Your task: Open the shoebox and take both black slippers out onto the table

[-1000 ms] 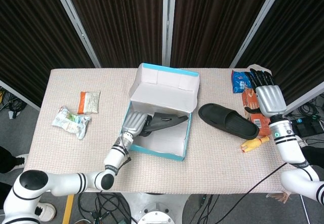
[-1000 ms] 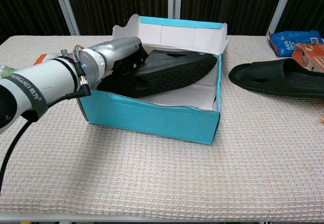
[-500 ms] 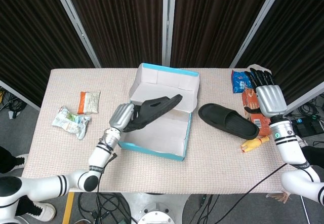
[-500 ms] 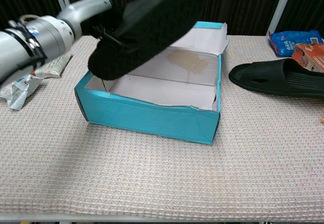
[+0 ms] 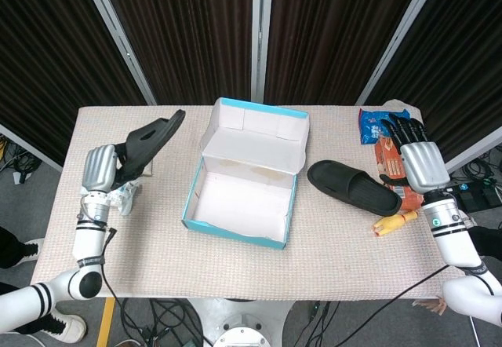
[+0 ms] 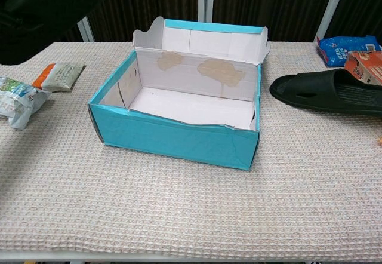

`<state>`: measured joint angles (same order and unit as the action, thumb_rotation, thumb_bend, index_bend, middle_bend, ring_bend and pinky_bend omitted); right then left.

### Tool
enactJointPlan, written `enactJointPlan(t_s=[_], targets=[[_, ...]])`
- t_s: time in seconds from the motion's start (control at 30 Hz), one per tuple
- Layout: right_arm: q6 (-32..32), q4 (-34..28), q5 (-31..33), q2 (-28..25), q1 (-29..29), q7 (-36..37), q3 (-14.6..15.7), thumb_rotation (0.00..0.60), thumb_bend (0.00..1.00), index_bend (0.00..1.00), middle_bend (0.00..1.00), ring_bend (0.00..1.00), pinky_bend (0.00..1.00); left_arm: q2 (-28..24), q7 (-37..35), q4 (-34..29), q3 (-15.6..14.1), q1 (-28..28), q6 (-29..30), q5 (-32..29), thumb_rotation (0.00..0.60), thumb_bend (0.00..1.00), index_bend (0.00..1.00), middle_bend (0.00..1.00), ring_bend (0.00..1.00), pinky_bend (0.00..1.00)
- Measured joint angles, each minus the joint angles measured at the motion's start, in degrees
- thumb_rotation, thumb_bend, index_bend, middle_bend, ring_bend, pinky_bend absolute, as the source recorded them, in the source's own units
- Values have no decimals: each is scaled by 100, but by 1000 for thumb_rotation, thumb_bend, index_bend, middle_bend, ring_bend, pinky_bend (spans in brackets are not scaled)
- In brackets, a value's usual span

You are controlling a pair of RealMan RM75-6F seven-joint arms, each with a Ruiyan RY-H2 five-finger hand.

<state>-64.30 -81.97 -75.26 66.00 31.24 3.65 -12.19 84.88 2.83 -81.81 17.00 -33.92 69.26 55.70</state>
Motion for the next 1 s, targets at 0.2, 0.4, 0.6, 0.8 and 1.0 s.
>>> enactJointPlan(t_s=[0.2, 0.4, 0.6, 0.8, 1.0], targets=[[-187, -109, -168, -65, -153, 71, 91, 600, 0, 0, 0, 0, 0, 112, 620, 224, -65, 25, -605, -914, 600, 349, 547, 547, 499, 663], [-308, -138, -234, -131, -273, 167, 127, 600, 0, 0, 0, 0, 0, 34, 720, -61, 26, 45, -1019, -1396, 600, 230, 192, 298, 196, 440], [-331, -105, -257, -133, -365, 227, 188, 600, 0, 0, 0, 0, 0, -236, 489, -605, 76, 155, -1045, -1267, 600, 96, 49, 75, 0, 189], [-424, -97, -304, -114, -561, 373, 312, 600, 0, 0, 0, 0, 0, -420, 535, -887, -40, 335, -711, -985, 600, 42, 40, 50, 0, 165], [-738, -247, -475, -225, -953, 756, 533, 600, 25, 0, 0, 0, 0, -735, 303, -1056, -180, 752, -68, -348, 600, 41, 74, 82, 2, 165]])
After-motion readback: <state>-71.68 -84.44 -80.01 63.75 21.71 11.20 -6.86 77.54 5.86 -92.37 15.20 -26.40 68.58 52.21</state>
